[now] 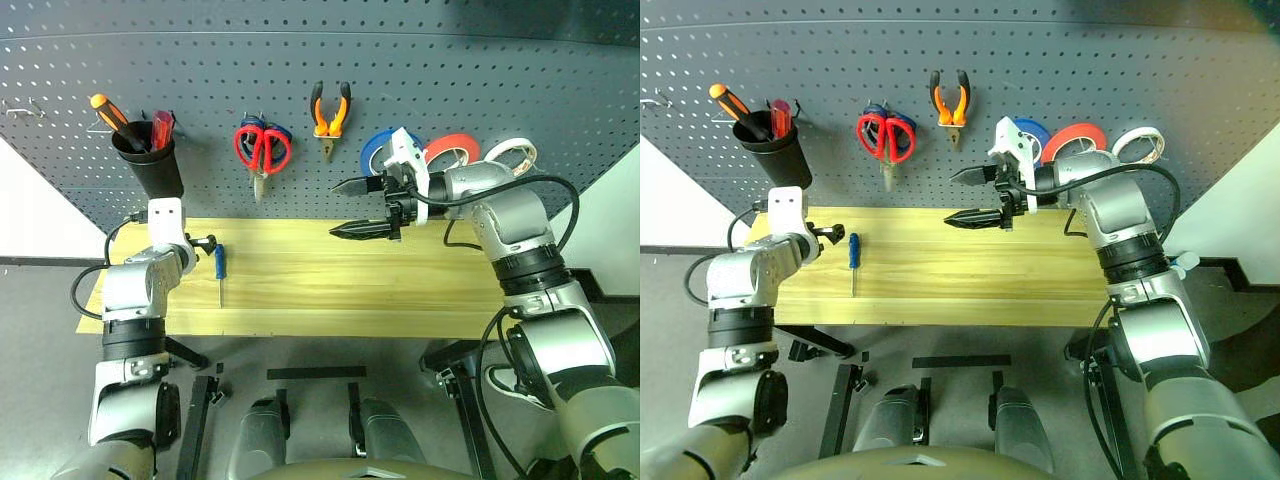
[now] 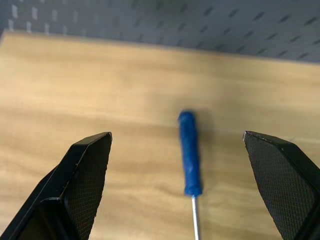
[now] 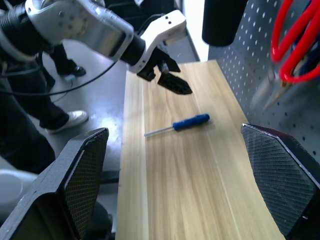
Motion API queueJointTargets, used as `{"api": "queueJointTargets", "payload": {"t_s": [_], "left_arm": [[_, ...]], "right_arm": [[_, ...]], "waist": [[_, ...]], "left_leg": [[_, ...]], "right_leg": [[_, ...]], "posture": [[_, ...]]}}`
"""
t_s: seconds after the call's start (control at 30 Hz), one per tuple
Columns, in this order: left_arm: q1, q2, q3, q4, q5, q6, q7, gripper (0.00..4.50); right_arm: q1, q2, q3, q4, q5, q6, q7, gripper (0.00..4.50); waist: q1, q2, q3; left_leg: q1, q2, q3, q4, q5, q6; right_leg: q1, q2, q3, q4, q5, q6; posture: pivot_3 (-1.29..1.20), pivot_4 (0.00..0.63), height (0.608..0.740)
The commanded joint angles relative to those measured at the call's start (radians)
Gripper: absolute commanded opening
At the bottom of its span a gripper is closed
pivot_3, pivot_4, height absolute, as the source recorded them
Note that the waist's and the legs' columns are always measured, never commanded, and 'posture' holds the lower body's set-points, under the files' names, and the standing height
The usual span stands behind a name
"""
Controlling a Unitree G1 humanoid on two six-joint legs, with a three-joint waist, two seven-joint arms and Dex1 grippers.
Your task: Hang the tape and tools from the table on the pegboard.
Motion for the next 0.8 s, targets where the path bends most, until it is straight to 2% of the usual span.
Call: {"api": "queueJointTargets", "payload": {"t_s": [0.03, 0.3, 0.53, 0.8], "left_arm": [[-0.067, 0.019, 0.003, 0.110, 0.029, -0.015, 0.018, 4.43], [-0.193, 0.035, -0.078, 0.392, 0.071, -0.080, -0.051, 4.43], [-0.240, 0.027, -0.119, 0.482, 0.101, -0.155, -0.076, 4.43], [-0.280, 0.009, -0.098, 0.594, 0.100, -0.180, -0.042, 4.43]], "right_arm": [[-0.036, 0.004, -0.010, -0.006, -0.008, -0.030, 0.019, 4.50], [-0.005, -0.020, -0.024, -0.055, -0.006, 0.000, 0.016, 4.50], [0.040, -0.065, -0.043, -0.122, 0.010, 0.052, 0.005, 4.50], [0.074, -0.111, -0.060, -0.167, 0.016, 0.092, -0.004, 4.50]], "waist": [[0.000, -0.001, 0.001], [-0.002, -0.002, 0.024], [-0.005, -0.003, 0.066], [-0.021, -0.005, 0.101]], "left_leg": [[0.000, 0.000, 0.000, 0.000, 0.000, 0.000], [0.000, 0.000, 0.000, 0.000, -0.001, 0.002], [-0.001, 0.000, 0.000, 0.000, -0.001, 0.001], [-0.003, 0.001, 0.000, 0.000, -0.001, 0.001]], "right_leg": [[0.000, 0.000, 0.000, 0.000, 0.000, 0.000], [0.000, 0.000, 0.000, -0.001, 0.000, 0.000], [-0.001, -0.001, 0.000, -0.001, 0.000, 0.000], [-0.003, -0.002, 0.000, -0.001, 0.000, 0.000]], "posture": [[0.13, 0.209, 0.740], [0.09, 0.262, 0.740], [0.06, 0.307, 0.740], [0.04, 0.330, 0.740]]}}
